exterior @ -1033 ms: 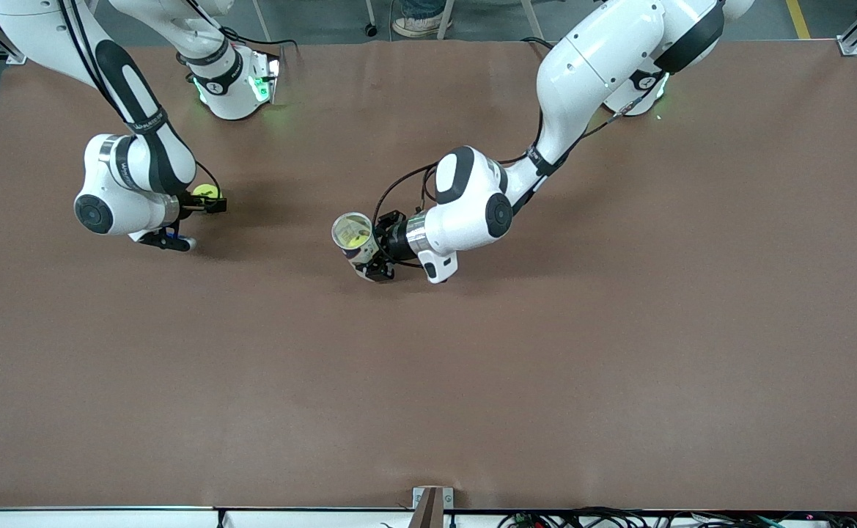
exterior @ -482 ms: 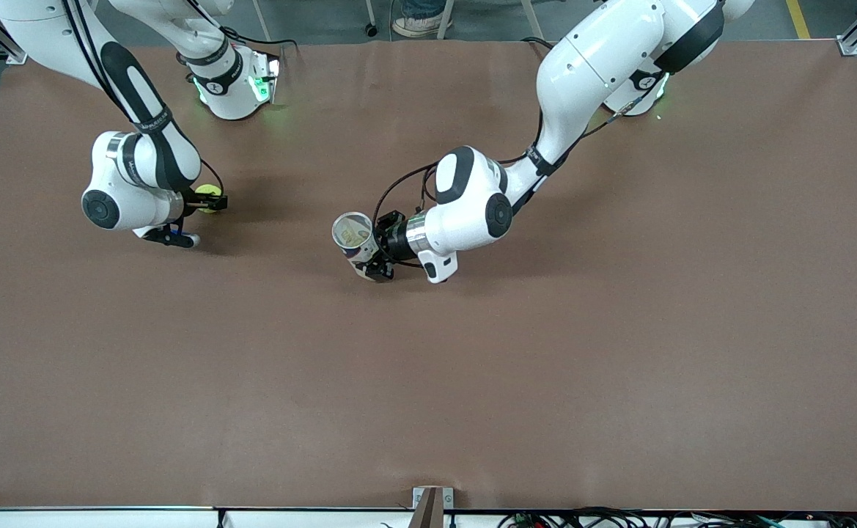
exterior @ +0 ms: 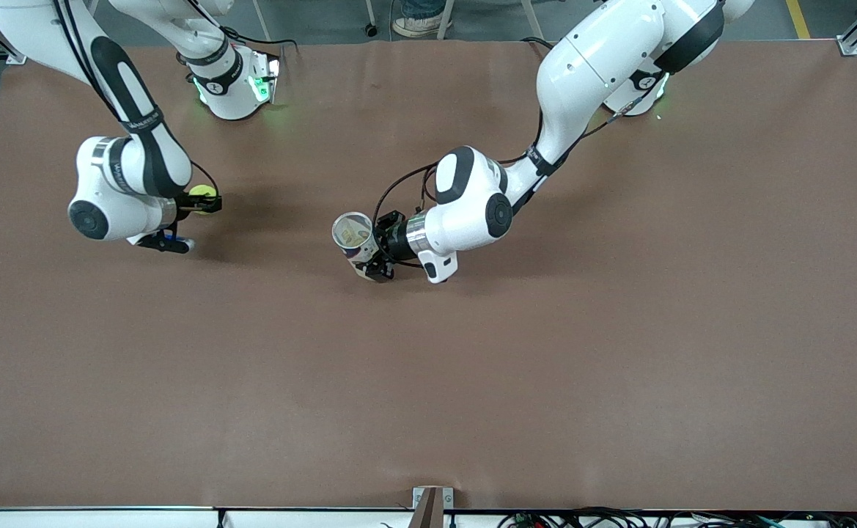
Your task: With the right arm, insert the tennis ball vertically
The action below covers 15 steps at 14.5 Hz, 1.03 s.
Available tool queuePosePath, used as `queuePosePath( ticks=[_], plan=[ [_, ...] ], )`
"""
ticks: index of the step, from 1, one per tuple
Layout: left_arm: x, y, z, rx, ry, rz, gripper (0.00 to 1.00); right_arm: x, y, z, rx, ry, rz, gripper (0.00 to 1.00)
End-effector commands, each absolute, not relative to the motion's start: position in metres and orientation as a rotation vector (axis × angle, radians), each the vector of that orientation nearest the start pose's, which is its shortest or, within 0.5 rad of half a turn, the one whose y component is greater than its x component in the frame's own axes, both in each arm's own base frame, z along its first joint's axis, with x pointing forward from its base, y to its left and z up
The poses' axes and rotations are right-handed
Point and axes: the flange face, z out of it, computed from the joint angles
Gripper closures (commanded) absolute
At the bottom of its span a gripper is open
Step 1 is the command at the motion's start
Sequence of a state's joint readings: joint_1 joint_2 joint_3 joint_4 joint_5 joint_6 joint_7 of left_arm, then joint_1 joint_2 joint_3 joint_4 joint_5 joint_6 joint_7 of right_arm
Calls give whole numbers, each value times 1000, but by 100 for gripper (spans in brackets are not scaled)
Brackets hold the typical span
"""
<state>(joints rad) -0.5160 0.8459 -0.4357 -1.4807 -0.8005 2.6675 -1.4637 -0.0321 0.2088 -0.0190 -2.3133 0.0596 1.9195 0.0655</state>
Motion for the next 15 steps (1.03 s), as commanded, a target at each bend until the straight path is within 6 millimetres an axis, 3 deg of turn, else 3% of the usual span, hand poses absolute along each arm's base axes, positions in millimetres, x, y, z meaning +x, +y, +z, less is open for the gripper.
queuePosePath(
  ticks=[1,4,7,10,15],
  plan=[
    [503,-551,238,1870,1574,-806,30,497,13,306,-2996,116,899,67],
    [502,-551,238,1869,1575,-808,30,539,70,394,-3044,51,798,69],
    [502,-552,238,1875,1569,-804,30,552,149,457,-3029,156,663,69],
    [503,-551,239,1870,1572,-804,30,556,215,473,-2968,277,622,70],
    [503,-551,238,1872,1572,-804,30,550,301,456,-2996,358,546,70]
  ],
)
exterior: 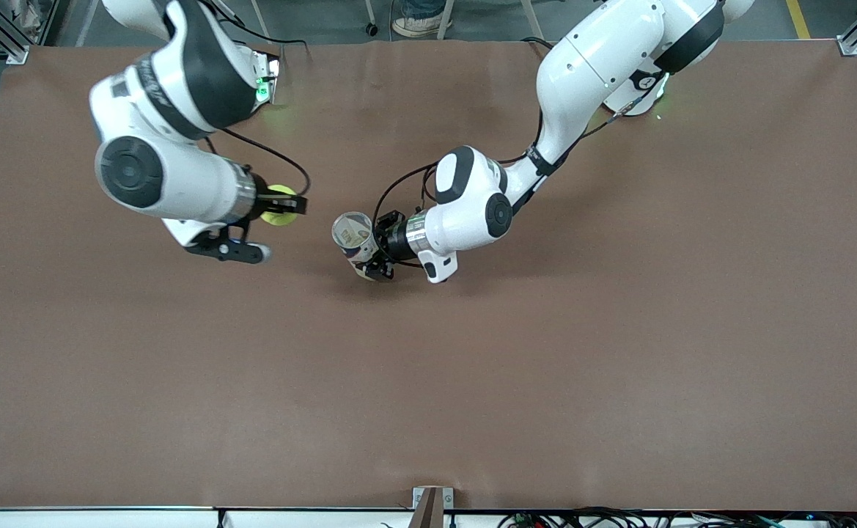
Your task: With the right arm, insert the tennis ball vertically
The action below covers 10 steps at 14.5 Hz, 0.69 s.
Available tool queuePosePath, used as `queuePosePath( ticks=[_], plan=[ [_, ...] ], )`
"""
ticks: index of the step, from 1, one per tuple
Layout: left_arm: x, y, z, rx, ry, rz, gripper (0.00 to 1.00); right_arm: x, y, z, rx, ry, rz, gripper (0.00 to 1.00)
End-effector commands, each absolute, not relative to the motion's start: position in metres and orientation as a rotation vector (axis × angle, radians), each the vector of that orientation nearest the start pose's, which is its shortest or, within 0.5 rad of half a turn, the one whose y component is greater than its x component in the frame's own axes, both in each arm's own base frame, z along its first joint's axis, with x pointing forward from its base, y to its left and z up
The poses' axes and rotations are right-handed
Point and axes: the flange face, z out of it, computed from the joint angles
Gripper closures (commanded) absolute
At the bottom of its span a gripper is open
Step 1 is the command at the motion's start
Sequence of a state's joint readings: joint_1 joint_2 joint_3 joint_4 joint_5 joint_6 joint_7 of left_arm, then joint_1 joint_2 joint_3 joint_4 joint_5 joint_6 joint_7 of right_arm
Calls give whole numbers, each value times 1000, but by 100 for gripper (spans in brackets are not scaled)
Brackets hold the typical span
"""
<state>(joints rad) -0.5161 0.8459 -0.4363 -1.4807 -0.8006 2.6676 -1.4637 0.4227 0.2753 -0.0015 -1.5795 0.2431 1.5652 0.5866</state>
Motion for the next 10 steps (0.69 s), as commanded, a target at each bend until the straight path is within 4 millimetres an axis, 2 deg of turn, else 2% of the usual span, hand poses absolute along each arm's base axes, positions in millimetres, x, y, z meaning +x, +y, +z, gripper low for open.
queuePosePath(
  ticks=[1,4,8,10],
  plan=[
    [503,-551,238,1872,1572,-804,30,547,313,448,-3002,381,543,70],
    [502,-552,238,1873,1572,-806,30,551,325,440,-3005,392,538,70],
    [502,-552,238,1872,1573,-806,30,552,353,431,-3013,403,525,71],
    [502,-552,239,1873,1571,-804,30,553,358,425,-3014,406,515,71]
  ],
)
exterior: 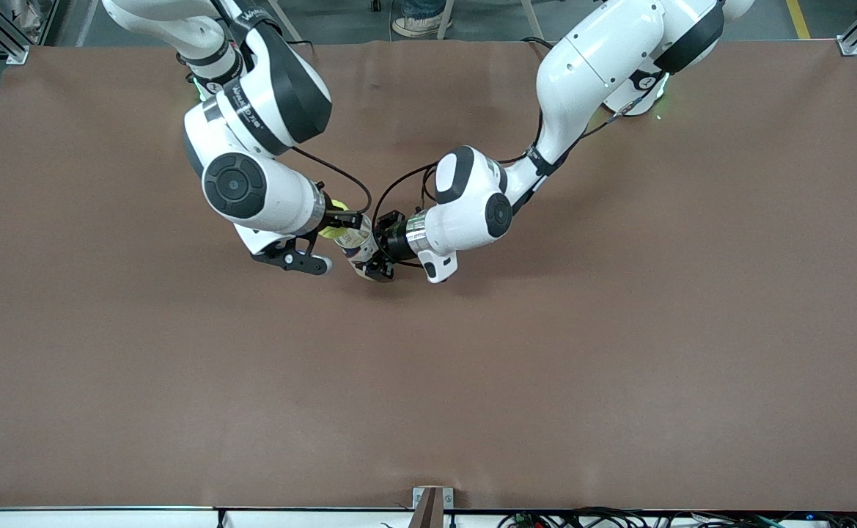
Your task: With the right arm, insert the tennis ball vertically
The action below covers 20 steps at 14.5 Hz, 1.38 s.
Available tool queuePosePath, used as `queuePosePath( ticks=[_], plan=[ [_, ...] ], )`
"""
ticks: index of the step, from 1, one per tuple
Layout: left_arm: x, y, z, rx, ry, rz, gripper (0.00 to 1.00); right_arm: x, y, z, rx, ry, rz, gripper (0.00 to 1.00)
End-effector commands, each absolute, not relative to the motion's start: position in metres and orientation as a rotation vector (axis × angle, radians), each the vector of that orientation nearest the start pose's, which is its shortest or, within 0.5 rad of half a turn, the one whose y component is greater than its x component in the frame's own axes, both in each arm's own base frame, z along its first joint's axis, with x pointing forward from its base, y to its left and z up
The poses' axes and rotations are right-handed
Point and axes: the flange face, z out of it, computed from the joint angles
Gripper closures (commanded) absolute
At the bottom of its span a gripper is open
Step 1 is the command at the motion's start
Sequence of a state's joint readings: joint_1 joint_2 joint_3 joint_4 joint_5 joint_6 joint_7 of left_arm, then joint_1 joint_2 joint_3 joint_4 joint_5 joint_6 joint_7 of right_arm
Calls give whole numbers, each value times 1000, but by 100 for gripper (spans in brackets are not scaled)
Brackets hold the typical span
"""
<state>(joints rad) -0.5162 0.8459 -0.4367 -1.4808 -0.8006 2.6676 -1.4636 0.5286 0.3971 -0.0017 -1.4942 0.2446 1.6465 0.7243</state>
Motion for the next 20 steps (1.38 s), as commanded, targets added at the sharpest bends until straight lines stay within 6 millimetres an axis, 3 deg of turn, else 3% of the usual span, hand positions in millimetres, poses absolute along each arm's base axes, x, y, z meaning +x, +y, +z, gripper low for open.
queuePosePath(
  ticks=[1,6,8,9,10,11,16,20],
  plan=[
    [502,-552,239,1871,1572,-805,30,553,359,424,-3015,404,516,71],
    [502,-552,240,1873,1571,-804,30,552,365,417,-3016,398,516,70],
    [501,-552,239,1874,1572,-805,30,552,365,417,-3016,398,518,62],
    [501,-552,239,1874,1572,-805,30,552,365,417,-3016,398,518,51],
    [501,-552,239,1874,1572,-805,30,552,364,417,-3018,399,518,19],
    [501,-552,239,1874,1572,-805,30,553,363,418,-3019,401,515,0],
    [501,-552,239,1881,1564,-800,26,553,361,421,-3019,400,519,0],
    [501,-552,238,1882,1564,-800,26,553,346,448,-3031,387,521,0]
  ],
)
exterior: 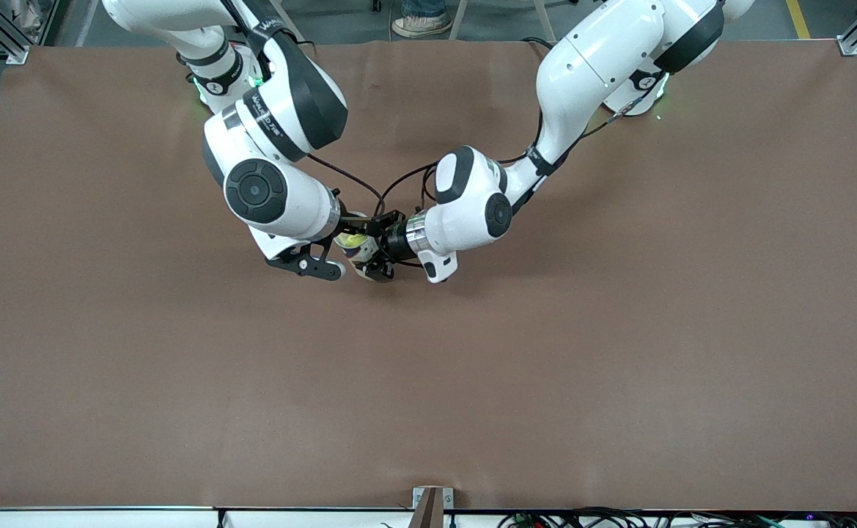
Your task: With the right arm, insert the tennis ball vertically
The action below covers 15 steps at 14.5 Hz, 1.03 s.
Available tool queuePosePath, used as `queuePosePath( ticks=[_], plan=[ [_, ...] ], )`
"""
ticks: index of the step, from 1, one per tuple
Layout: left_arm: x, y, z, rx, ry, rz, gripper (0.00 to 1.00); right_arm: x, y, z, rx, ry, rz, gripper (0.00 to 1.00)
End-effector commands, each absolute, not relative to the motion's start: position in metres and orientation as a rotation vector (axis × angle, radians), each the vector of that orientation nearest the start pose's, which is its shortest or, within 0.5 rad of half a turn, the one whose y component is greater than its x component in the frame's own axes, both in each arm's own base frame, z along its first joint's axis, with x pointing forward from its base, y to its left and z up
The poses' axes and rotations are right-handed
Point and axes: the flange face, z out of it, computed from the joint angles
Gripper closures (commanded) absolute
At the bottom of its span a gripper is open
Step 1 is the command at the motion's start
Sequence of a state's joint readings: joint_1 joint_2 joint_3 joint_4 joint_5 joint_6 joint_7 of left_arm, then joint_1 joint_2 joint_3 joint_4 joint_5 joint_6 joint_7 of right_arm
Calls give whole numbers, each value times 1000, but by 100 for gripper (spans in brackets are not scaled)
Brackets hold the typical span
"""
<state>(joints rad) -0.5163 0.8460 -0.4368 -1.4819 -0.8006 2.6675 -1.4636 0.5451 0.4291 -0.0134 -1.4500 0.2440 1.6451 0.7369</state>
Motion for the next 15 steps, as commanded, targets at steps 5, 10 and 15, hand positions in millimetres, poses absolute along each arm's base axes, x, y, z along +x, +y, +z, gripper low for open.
queuePosePath(
  ticks=[5,10,15],
  plan=[
    [502,-549,226,1889,1573,-804,26,550,241,520,-3028,337,584,0],
    [513,-536,219,1845,1615,-818,26,524,130,549,-2996,290,539,0],
    [512,-535,212,1856,1606,-818,21,512,35,557,-3015,160,479,0]
  ],
)
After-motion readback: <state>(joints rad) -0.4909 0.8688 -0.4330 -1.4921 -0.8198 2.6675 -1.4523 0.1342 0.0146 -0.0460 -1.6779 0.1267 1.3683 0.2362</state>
